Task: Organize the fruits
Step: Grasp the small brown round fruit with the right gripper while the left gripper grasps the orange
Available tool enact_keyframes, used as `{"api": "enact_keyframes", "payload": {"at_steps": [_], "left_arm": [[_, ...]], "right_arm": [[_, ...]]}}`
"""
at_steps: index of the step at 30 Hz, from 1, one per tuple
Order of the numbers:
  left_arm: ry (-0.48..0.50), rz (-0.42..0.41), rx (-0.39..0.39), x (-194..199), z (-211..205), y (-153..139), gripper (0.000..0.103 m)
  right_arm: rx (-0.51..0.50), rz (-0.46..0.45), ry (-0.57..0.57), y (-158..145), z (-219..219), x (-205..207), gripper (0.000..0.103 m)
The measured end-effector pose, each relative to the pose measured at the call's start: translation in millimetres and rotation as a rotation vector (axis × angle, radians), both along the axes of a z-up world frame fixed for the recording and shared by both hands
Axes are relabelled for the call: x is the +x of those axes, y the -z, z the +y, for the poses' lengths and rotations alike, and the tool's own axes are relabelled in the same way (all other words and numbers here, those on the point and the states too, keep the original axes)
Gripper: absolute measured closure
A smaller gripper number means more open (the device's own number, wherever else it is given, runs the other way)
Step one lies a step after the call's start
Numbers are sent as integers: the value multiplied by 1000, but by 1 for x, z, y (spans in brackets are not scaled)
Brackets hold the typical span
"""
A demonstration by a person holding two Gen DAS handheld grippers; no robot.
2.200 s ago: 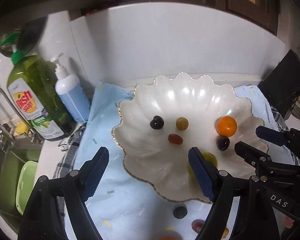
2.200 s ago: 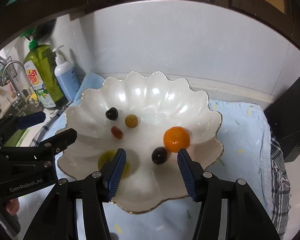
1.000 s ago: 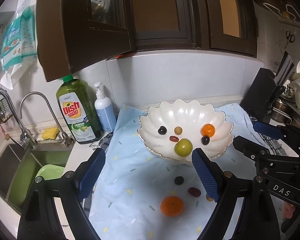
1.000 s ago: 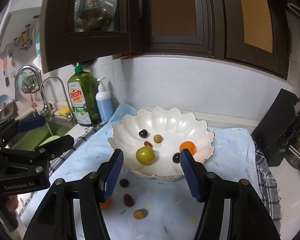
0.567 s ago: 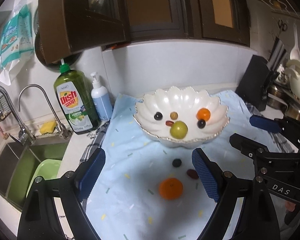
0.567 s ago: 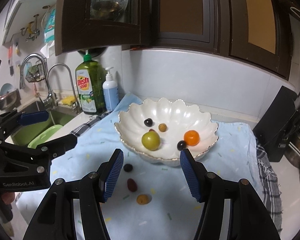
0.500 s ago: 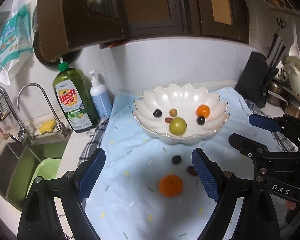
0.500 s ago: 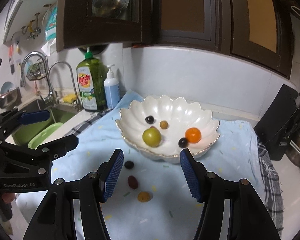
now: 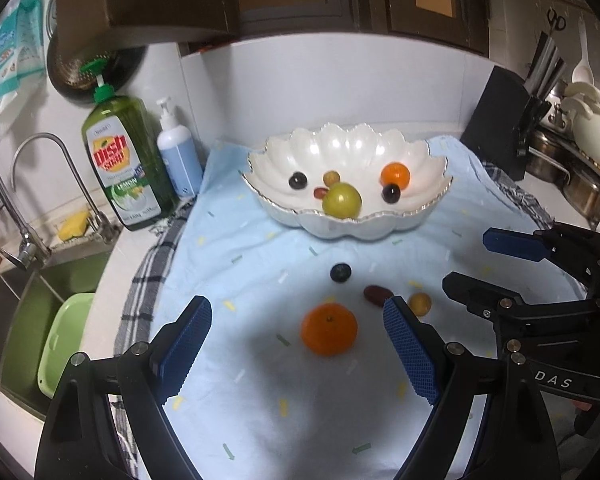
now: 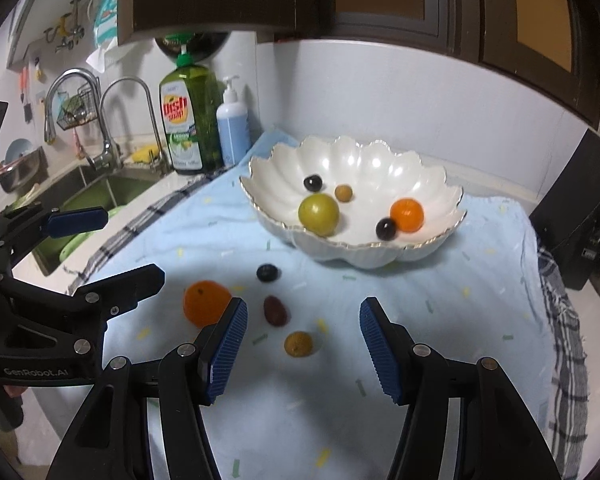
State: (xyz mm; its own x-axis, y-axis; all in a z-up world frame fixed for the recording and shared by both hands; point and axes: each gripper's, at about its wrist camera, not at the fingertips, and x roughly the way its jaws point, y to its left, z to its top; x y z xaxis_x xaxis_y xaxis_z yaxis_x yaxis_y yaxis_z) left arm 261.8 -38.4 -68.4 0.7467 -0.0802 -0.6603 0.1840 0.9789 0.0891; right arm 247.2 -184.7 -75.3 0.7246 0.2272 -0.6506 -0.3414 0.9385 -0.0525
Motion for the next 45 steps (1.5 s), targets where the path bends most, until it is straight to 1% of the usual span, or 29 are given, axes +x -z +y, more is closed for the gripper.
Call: {"api": "enact_keyframes", "payload": {"at_steps": [9,12,14,17,21,24,27,30,31,33,35,36,38,42,45], "left_arm": [[19,63,13,14,-4,30,17],[23,78,26,18,-6,38,17],[24,90,31,21,-7,43,19],[31,115,17,27,-8,50,20],[35,149,-2,35,-7,59,23],[36,164,-11,40,-8,63,25],[37,187,-46,45,-7,67,27],[35,196,-54,48,-8,69,32],[37,198,-52,49,-9,70,35],[43,203,-52,50,-10,71,39],[45,207,-52,51,-11,72,47],[50,211,-57,52,-11,72,48],[63,218,-70,52,-12,72,56],[68,214,-53,51,-15,72,56],[59,220,-61,52,-15,71,57]], "right_arm": [[-19,71,-15,28,1,14,44],[-19,96,-14,35,0,20,49],[-18,115,-12,40,-1,24,49],[-26,126,-14,45,1,26,50],[-29,140,-23,50,3,31,56],[-29,152,-19,54,3,35,57],[-18,167,-17,57,2,39,61],[-12,181,-22,61,3,41,66],[-12,187,-24,62,4,42,66],[-11,192,-27,63,5,42,72],[-9,197,-32,65,6,43,75],[-7,198,-34,66,6,43,77],[-5,197,-41,66,8,43,78],[-6,195,-39,65,9,42,78],[-5,192,-34,64,8,42,78]]}}
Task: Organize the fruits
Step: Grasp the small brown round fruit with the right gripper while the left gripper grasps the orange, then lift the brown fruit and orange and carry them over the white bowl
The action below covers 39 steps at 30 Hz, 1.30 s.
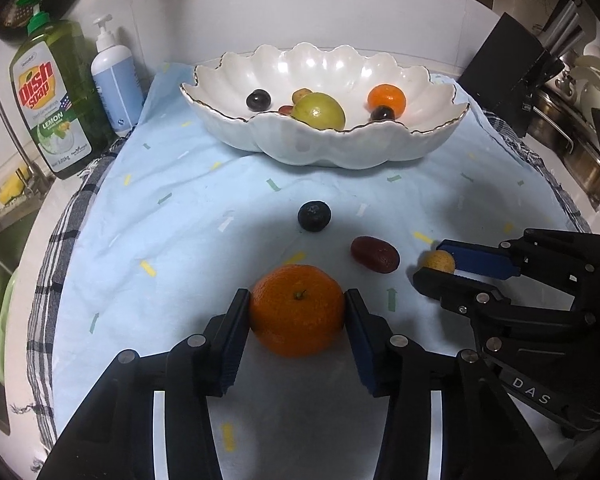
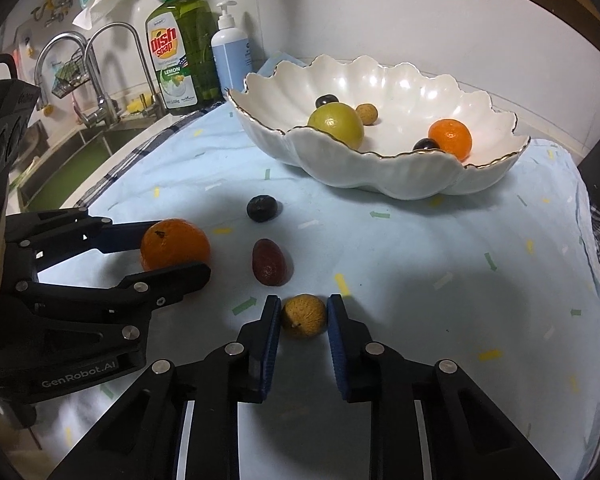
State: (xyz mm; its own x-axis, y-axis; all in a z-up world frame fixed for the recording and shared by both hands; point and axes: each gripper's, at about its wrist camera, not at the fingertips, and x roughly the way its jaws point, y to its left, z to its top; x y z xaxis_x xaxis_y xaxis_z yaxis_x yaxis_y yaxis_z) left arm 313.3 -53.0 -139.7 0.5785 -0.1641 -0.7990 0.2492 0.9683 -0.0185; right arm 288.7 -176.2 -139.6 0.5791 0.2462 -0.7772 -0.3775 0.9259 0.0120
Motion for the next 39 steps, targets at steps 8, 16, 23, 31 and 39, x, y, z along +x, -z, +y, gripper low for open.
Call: {"api": "enact_keyframes", "payload": {"at_steps": [8,16,23,31,39], "left_arm": [[-12,-31,-5,-8,2,-14,57],[-18,-116,2,-19,3,-38,57],[-24,-190,-16,-25,3,-67,57],[-14,-257,-33,-23,2,-97,57],[-23,-320,-33,-12,1,-121,57]], "right_arm": [[17,-30,7,-12,-5,-6,78],[28,-97,-5,-36,-6,-17,78],[47,-174,-9,-65,-5,-24,78],[61,-258,-11,-95,-5,-23,78],[77,-316,12,-116,-10,-11,78]]}}
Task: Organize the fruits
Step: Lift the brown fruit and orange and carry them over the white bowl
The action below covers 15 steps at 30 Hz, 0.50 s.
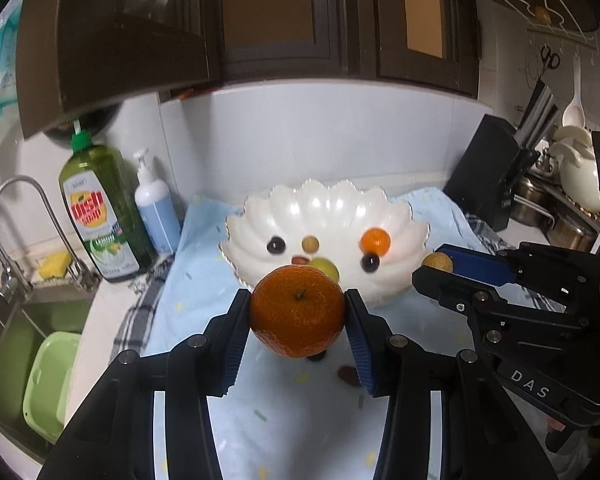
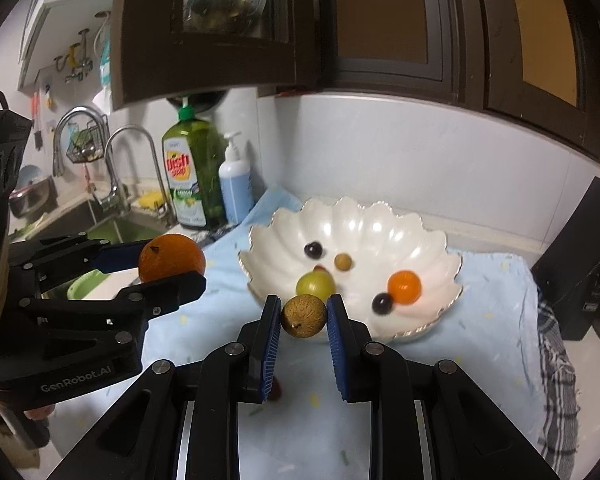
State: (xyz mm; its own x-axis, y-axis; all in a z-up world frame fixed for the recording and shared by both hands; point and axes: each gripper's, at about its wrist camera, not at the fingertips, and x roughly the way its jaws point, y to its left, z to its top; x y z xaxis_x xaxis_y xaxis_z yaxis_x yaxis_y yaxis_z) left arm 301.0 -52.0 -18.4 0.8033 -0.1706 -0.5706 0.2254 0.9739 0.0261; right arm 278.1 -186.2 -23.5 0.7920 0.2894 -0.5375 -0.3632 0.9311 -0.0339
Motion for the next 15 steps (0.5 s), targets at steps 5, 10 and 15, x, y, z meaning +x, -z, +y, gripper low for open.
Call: {"api": "enact_keyframes", "payload": {"at_steps": [5,10,15], "left_arm": [[-1,-22,6,12,-3,-10,57],[3,-19,5,29,-7,-15,57],[7,-15,9,46,-12,-19,57]], "right_arm": [[10,-17,20,-10,-4,13,78],[15,-31,40,-17,-10,28,78],[18,-20,58,-20,-15,48,78]]}}
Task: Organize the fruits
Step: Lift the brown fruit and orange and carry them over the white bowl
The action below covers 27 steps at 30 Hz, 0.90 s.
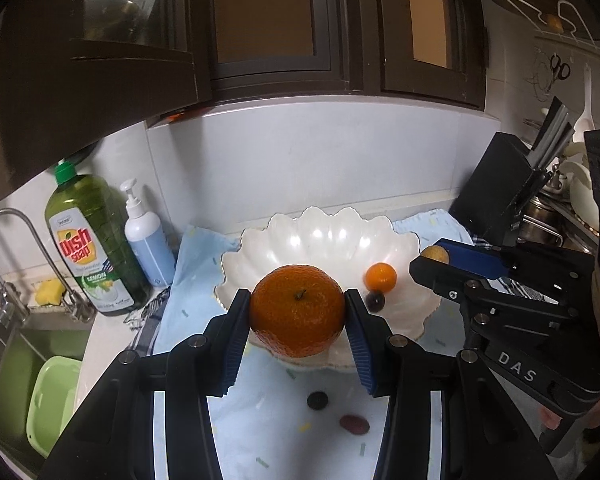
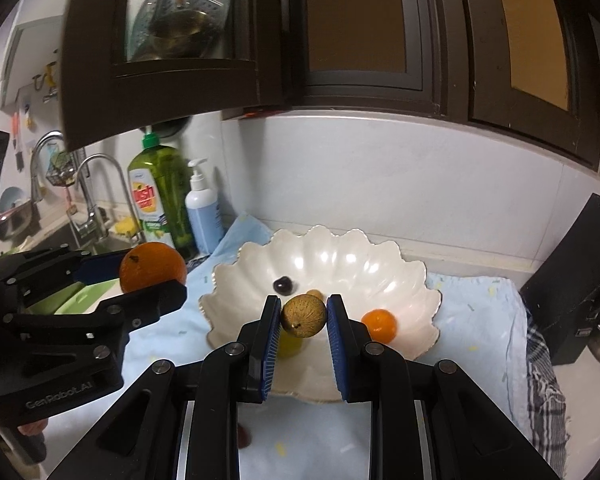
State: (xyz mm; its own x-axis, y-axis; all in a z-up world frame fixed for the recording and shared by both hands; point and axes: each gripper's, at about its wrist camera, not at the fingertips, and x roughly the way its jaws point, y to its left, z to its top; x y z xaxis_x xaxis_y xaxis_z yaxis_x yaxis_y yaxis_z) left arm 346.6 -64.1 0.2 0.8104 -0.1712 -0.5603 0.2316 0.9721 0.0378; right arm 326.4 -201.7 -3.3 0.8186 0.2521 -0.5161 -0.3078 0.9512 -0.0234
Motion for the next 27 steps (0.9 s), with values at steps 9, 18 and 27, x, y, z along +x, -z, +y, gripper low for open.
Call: {"api": "enact_keyframes", "payload": {"at_steps": [9,18,27], "left_arm": [[13,37,-5,44,-10,-1,57],[16,116,-13,97,-21,13,57],[11,192,6,144,-30,35,57]], "right_arm": [[-18,32,31,1,-8,43,78],[-28,94,63,10,-16,88,78],[-68,178,81,29,-19,127,78]]}}
